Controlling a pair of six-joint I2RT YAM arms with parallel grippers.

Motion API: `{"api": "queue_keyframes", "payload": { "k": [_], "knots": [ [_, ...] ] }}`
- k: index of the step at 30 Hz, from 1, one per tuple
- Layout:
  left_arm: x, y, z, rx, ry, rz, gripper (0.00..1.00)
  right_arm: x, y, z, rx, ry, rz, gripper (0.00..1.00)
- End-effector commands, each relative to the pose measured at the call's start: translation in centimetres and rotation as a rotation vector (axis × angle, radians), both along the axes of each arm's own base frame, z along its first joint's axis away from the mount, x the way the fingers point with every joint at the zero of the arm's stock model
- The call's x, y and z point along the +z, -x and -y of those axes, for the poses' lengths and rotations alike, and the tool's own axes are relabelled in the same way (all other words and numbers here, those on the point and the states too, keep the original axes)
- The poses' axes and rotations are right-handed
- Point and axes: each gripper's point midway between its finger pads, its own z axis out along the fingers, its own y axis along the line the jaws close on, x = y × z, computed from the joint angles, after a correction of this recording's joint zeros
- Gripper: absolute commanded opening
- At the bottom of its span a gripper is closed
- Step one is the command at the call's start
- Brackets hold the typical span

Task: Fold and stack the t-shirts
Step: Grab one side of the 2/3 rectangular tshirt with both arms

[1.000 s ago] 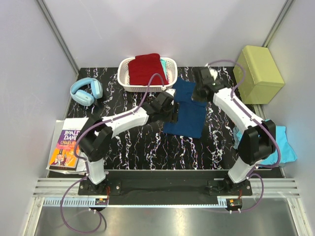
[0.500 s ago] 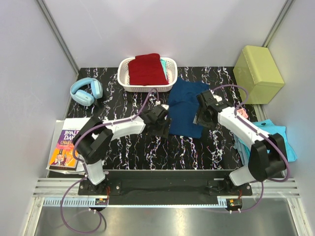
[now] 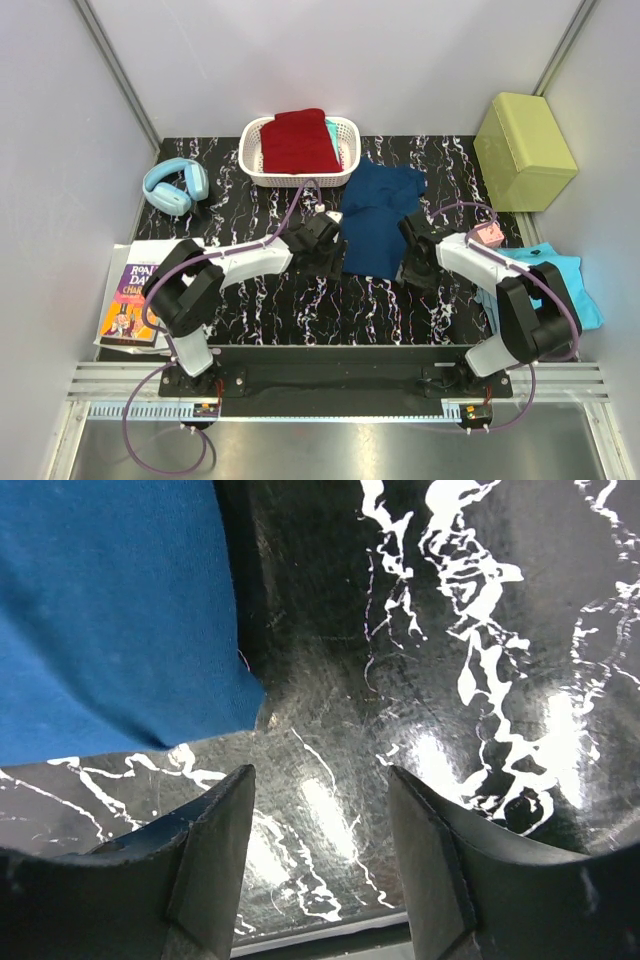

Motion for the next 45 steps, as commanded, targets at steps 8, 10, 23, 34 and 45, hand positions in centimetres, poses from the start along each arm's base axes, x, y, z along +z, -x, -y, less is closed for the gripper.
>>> {"api": "queue_keyframes", "payload": {
  "k": [8,10,23,34,45],
  "knots": [
    [2.2,-1.4,1.6,-0.003,0.059,0.06,0.68,1.1,-3.1,-1.9,0.007,-0.058,0.096,0.6],
    [2.3,-1.5,1.6,0.0,0.056,0.064,0.67,1.3,-3.4,-1.9,0.009,-0.053,0.103,0.6],
    [1.8,-1.9,2.1,-0.002,0.053,0.053,0.66,-0.8,-5.4,-2.4,0.014,-0.022,0.077,0.5],
    [1.4,-1.8,2.3,-0.013,0.044,0.044,0.65,-1.6,-5.1,-2.5,-0.001,-0.028,0.061,0.3],
    [1.0,-2.0,3.7,-0.007,0.087,0.005,0.59,-2.0,-3.8,-1.9,-0.001,-0.017,0.043,0.27]
  ]
}}
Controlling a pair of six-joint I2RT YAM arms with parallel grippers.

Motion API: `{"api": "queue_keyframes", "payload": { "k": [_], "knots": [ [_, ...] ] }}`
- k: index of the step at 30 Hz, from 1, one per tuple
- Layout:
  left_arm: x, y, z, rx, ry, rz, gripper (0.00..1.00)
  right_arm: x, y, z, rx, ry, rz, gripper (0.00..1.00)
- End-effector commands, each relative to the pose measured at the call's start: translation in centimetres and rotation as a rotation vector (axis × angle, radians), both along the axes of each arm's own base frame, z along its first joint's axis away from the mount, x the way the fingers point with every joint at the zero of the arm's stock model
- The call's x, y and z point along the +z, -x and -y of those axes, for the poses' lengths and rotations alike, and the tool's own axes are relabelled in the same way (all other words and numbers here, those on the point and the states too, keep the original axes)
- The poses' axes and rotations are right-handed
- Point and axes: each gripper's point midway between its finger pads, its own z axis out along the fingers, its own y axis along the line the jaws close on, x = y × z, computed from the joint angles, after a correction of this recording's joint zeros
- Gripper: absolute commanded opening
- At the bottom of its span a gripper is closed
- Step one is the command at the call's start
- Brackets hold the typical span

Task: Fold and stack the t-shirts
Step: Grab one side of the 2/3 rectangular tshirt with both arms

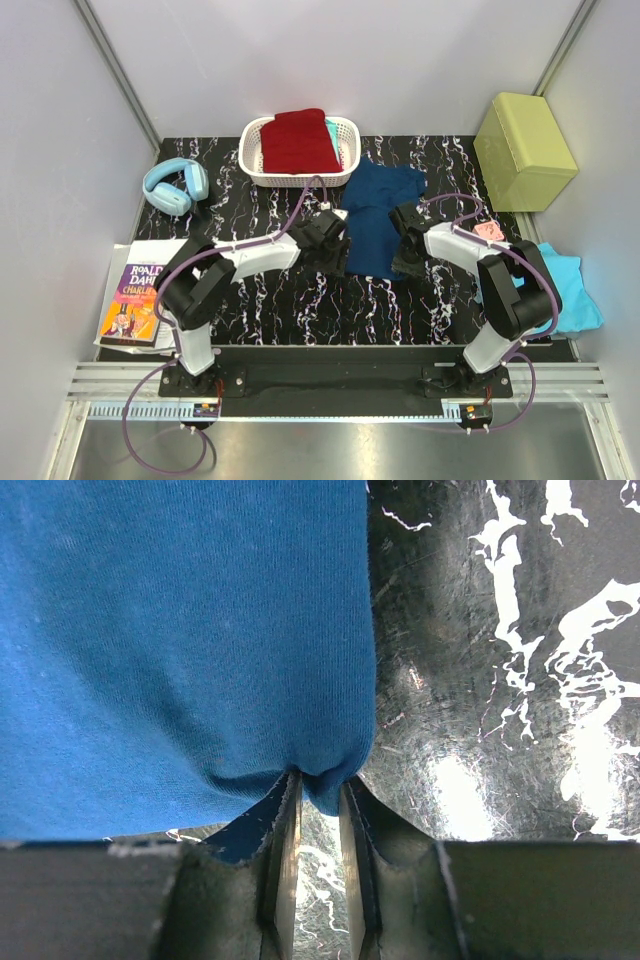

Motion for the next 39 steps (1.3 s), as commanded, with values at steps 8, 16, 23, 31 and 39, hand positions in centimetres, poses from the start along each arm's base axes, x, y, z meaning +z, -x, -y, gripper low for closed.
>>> {"api": "queue_keyframes", "payload": {
  "k": [8,16,23,31,39],
  "knots": [
    [1.1,-1.9,3.0,-0.006,0.083,0.036,0.55,-0.3,0.5,0.4,0.006,0.025,-0.003,0.26],
    [0.2,-1.8,2.9,-0.008,0.071,0.026,0.5,-0.4,0.7,0.6,0.012,0.032,-0.009,0.24],
    [0.4,-1.6,2.5,0.007,0.071,0.029,0.45,-0.6,0.8,0.9,0.013,0.044,-0.016,0.13],
    [0.4,-1.3,2.1,0.013,0.068,0.022,0.28,-0.7,0.8,1.0,0.006,0.05,-0.02,0.02],
    [0.1,-0.8,1.7,0.012,0.055,0.008,0.02,-0.9,1.1,1.0,0.009,0.055,-0.03,0.0]
  ]
}}
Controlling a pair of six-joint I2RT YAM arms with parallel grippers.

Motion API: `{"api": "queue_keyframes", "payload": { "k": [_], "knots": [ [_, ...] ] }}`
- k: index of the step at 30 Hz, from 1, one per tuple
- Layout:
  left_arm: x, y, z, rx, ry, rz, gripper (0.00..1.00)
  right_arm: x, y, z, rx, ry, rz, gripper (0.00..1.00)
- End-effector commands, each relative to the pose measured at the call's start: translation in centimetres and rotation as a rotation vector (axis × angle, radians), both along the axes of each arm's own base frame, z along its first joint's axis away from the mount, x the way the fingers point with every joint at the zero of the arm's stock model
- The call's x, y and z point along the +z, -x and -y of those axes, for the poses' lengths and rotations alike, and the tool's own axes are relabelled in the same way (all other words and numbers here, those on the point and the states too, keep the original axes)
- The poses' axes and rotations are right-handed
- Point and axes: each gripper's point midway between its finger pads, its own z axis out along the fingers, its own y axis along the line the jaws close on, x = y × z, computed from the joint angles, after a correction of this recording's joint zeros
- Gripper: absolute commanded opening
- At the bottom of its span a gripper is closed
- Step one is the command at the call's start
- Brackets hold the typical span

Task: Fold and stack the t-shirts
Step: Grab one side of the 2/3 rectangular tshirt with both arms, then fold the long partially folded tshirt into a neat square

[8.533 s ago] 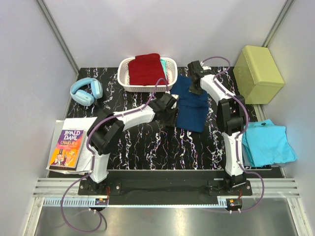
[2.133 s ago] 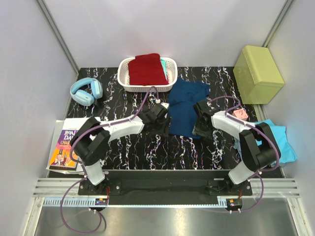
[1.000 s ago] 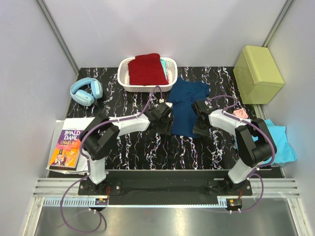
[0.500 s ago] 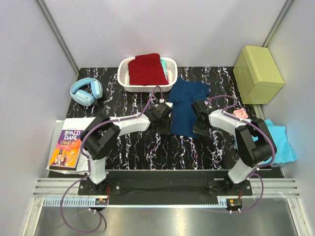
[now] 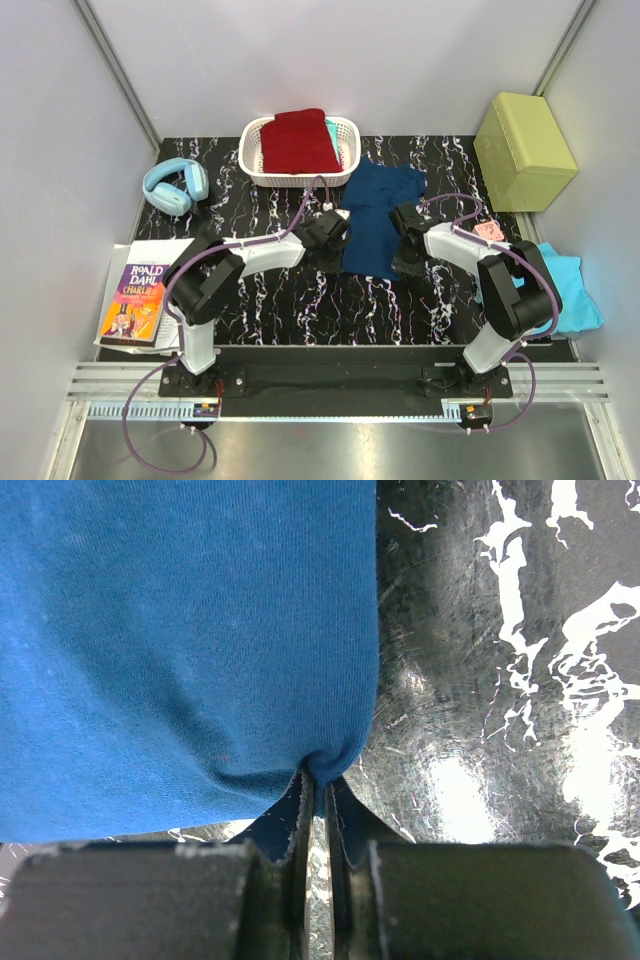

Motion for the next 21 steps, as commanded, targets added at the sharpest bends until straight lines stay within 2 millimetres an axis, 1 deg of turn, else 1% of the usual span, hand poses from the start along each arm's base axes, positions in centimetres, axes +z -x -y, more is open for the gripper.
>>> {"api": "queue_keyframes", "payload": {
  "k": [1,4,5,6,7,9,10,12,13,14,15,16,17,19,20,21],
  "knots": [
    [1.2,0.0,0.5,-0.012,0.037,0.021,0.0,-0.9,1.1,1.0,0.001,0.053,-0.036,0.0],
    [1.0,0.6,0.2,-0.02,0.025,0.004,0.0,-0.8,1.7,1.1,0.003,0.052,-0.048,0.0],
    [1.3,1.2,0.4,-0.034,0.039,-0.01,0.0,-0.7,2.0,1.2,0.0,0.046,-0.055,0.0],
    [1.2,1.6,0.2,-0.041,0.03,-0.021,0.0,-0.7,2.4,1.0,0.004,0.035,-0.065,0.0],
    [1.0,2.4,0.2,-0.058,0.026,-0.03,0.0,-0.3,2.9,1.0,0.008,0.033,-0.067,0.0],
    [1.3,3.7,0.3,-0.091,0.019,-0.039,0.0,-0.2,4.3,1.0,0.014,0.037,-0.092,0.0],
    [1.0,4.5,0.0,-0.102,0.006,-0.05,0.0,0.3,4.6,0.9,0.015,0.028,-0.083,0.0],
    [1.4,5.8,-0.2,-0.128,-0.002,-0.062,0.0,0.3,6.3,0.8,0.02,0.028,-0.114,0.0],
    [1.5,8.6,-0.4,-0.183,-0.03,-0.083,0.0,1.1,8.3,0.8,0.017,0.008,-0.118,0.0],
    [1.4,9.3,-0.7,-0.19,-0.038,-0.093,0.0,1.3,8.7,0.8,0.016,0.005,-0.12,0.0],
    [1.8,9.9,-0.9,-0.197,-0.039,-0.093,0.0,1.4,9.4,0.9,0.009,0.003,-0.127,0.0],
    [1.7,10.8,-1.0,-0.21,-0.046,-0.102,0.0,1.9,9.9,1.0,0.006,-0.004,-0.127,0.0],
    [2.1,11.2,-1.2,-0.216,-0.042,-0.101,0.0,2.1,10.4,1.2,0.004,-0.002,-0.132,0.0],
    [2.0,12.5,-1.9,-0.224,-0.058,-0.123,0.0,2.9,11.3,1.4,-0.006,-0.015,-0.131,0.0],
    [2.6,12.8,-2.1,-0.226,-0.049,-0.117,0.0,3.0,11.7,1.4,-0.008,-0.017,-0.133,0.0],
    [2.7,13.3,-2.5,-0.227,-0.053,-0.122,0.0,3.1,12.0,1.5,-0.016,-0.024,-0.136,0.0]
  ]
}}
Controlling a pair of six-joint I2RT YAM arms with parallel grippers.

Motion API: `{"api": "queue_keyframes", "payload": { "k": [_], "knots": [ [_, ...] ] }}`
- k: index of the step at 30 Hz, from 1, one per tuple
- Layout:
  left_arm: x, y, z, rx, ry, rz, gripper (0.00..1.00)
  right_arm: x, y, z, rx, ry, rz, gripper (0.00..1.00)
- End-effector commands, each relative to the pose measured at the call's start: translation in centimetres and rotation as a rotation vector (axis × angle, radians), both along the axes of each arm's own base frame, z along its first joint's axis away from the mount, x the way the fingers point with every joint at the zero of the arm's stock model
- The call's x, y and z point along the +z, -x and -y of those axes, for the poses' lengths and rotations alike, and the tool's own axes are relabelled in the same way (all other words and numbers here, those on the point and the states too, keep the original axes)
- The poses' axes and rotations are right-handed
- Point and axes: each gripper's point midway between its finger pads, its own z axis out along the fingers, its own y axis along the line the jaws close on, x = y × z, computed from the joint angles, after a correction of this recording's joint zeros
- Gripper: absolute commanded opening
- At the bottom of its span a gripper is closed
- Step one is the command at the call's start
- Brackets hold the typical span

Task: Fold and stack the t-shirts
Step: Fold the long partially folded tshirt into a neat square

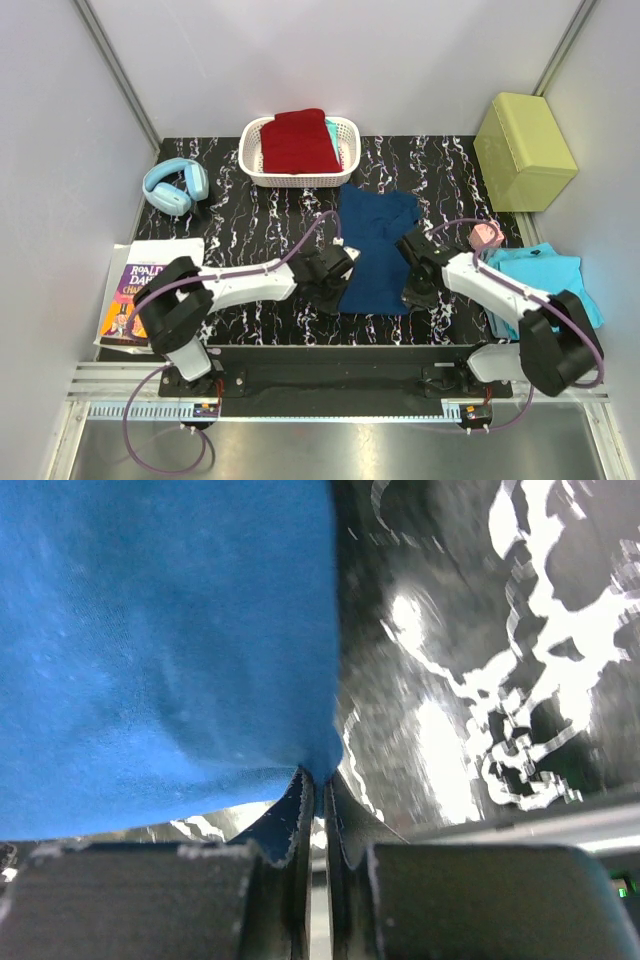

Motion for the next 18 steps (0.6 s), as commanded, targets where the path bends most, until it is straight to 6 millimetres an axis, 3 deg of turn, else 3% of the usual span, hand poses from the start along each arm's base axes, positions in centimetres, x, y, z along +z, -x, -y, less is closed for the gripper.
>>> {"api": "queue_keyframes", "payload": {
  "k": [1,7,12,18],
  "knots": [
    [1.3,2.5,-2.1,-0.006,-0.012,-0.032,0.0,1.5,2.6,0.8,-0.051,-0.009,-0.023,0.0],
    [2.1,4.3,-3.2,-0.004,-0.006,-0.035,0.0,2.5,3.5,1.2,-0.078,-0.017,0.002,0.0],
    [4.2,3.4,-2.5,0.007,0.018,0.009,0.0,5.5,1.3,1.7,-0.101,0.013,0.113,0.0],
    [9.8,0.1,-0.7,0.017,0.058,0.155,0.0,10.3,-2.5,1.4,-0.092,0.031,0.262,0.0]
  ]
}}
